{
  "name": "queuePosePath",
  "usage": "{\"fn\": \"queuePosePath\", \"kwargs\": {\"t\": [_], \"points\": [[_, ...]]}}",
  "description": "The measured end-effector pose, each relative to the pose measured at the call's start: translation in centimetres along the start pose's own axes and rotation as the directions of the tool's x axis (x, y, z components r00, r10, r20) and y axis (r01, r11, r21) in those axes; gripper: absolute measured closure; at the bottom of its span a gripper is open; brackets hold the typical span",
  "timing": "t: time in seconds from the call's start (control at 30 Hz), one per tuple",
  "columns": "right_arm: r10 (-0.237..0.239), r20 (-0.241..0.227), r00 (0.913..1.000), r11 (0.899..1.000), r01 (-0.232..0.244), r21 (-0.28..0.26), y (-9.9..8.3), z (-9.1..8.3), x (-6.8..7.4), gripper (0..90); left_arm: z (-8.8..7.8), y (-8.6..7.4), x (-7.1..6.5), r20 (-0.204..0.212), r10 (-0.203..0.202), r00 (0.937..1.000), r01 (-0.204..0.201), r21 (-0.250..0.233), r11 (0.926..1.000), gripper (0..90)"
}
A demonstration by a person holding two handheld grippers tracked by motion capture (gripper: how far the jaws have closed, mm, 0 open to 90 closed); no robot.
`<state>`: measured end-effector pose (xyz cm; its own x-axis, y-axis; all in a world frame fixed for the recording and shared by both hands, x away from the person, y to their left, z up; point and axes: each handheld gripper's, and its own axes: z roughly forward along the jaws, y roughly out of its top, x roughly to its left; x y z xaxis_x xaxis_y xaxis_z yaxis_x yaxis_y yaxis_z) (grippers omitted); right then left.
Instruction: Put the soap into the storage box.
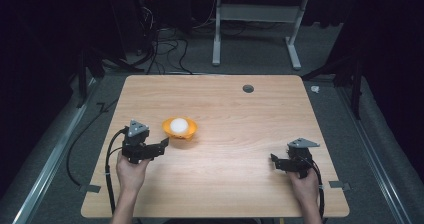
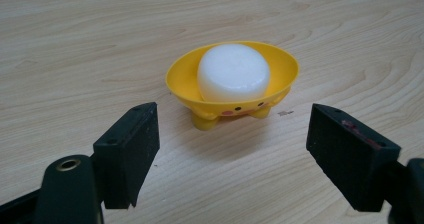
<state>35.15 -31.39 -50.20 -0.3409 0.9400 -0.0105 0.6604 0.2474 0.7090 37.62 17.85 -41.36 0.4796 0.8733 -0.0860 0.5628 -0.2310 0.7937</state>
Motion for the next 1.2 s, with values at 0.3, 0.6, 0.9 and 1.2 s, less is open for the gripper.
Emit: {"fn": "queuePosePath", "kwargs": {"t": [0.3,0.6,0.9,1.2], "points": [[-0.001,0.0,1.0,1.0,0.001,0.0,0.0,0.0,0.0,19.7,-0.4,-0.9,-0.2,-0.012,0.001,0.9999,-0.001,0.003,1.0,21.9],[-0.001,-0.001,1.0,1.0,0.001,0.001,0.0,0.0,0.0,19.7,-0.2,-1.8,-0.5,0.0,-0.002,1.0,0.002,0.012,0.9999,21.8],[-0.002,-0.001,1.0,1.0,0.002,0.001,0.0,0.0,0.0,19.7,-0.4,-2.5,-0.5,0.009,-0.012,0.9999,0.012,0.016,0.9998,21.7],[-0.001,0.0,1.0,1.0,0.001,0.001,0.0,0.0,0.0,19.7,-0.4,-3.4,-0.2,0.011,-0.035,0.9993,0.034,0.021,0.9992,21.7]]}}
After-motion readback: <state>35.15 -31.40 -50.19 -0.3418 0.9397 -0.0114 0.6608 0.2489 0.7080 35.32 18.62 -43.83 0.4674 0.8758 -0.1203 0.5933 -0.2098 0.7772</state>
